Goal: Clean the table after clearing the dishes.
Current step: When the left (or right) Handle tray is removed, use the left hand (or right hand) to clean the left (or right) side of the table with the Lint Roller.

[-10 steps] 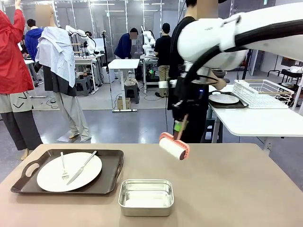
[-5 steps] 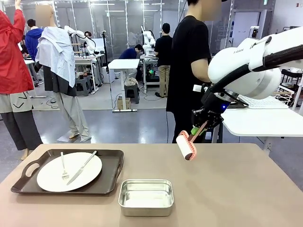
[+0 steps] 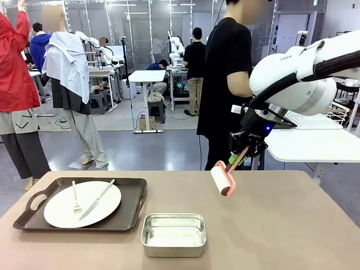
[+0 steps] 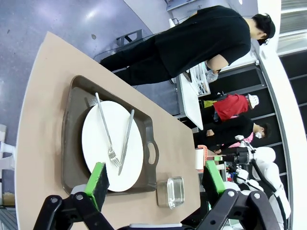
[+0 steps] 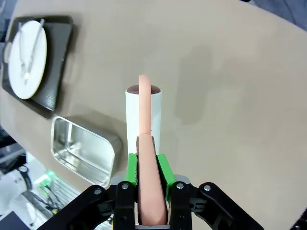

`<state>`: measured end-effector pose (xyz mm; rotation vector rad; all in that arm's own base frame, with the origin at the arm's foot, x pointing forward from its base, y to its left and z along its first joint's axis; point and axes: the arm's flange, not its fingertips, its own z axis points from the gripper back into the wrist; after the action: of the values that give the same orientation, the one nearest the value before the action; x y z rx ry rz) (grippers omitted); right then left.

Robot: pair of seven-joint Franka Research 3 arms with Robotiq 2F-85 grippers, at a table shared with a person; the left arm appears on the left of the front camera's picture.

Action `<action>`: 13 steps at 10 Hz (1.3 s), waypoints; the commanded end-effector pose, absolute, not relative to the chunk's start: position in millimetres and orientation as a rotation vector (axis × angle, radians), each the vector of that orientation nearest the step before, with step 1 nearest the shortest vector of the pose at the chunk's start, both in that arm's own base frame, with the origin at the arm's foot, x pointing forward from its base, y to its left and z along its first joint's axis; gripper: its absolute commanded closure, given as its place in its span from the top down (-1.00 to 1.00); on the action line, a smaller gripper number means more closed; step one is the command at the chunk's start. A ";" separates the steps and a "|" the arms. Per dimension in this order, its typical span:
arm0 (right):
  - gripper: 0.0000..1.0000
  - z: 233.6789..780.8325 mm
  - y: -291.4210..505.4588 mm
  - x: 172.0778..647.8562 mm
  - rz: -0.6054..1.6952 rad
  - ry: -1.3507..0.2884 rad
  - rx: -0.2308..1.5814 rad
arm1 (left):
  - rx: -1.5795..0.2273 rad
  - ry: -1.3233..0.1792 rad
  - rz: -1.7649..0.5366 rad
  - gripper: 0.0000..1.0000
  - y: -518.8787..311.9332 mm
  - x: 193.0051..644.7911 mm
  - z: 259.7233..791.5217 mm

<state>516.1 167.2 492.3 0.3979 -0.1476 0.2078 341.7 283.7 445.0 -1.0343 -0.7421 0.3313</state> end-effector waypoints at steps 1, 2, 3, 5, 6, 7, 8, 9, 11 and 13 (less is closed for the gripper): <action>-0.57 460.0 153.2 543.4 -0.071 -0.124 0.567 | -1.042 -0.749 0.329 1.00 284.8 339.8 445.8; -0.57 440.0 151.4 544.8 -0.096 -0.063 0.623 | -1.042 -0.749 0.329 1.00 284.8 339.8 445.8; -0.57 428.7 151.3 544.0 -0.109 -0.048 0.623 | -1.042 -0.749 0.329 1.00 284.8 339.8 445.8; -0.57 411.0 151.4 546.5 -0.126 -0.007 0.640 | -1.042 -0.749 0.329 1.00 284.8 339.8 445.8; -0.57 395.3 151.8 549.3 -0.136 0.030 0.637 | -1.042 -0.749 0.329 1.00 284.8 339.8 445.8; -0.57 381.1 152.4 550.5 -0.144 0.055 0.645 | -1.042 -0.749 0.329 1.00 284.8 339.8 445.8; -0.57 370.6 150.2 552.7 -0.131 0.054 0.666 | -1.042 -0.749 0.329 1.00 284.8 339.8 445.8; -0.57 364.1 148.7 553.9 -0.102 0.057 0.683 | -1.042 -0.749 0.329 1.00 284.8 339.8 445.8; -0.57 349.5 145.8 556.3 -0.088 0.068 0.648 | -1.042 -0.749 0.329 1.00 284.8 339.8 445.8; -0.57 331.4 129.0 557.1 -0.105 0.040 0.596 | -1.042 -0.749 0.329 1.00 284.8 339.8 445.8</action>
<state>554.9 140.2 354.2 0.6390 0.0751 -0.1009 341.6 283.9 445.0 -1.0342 -0.7423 0.3317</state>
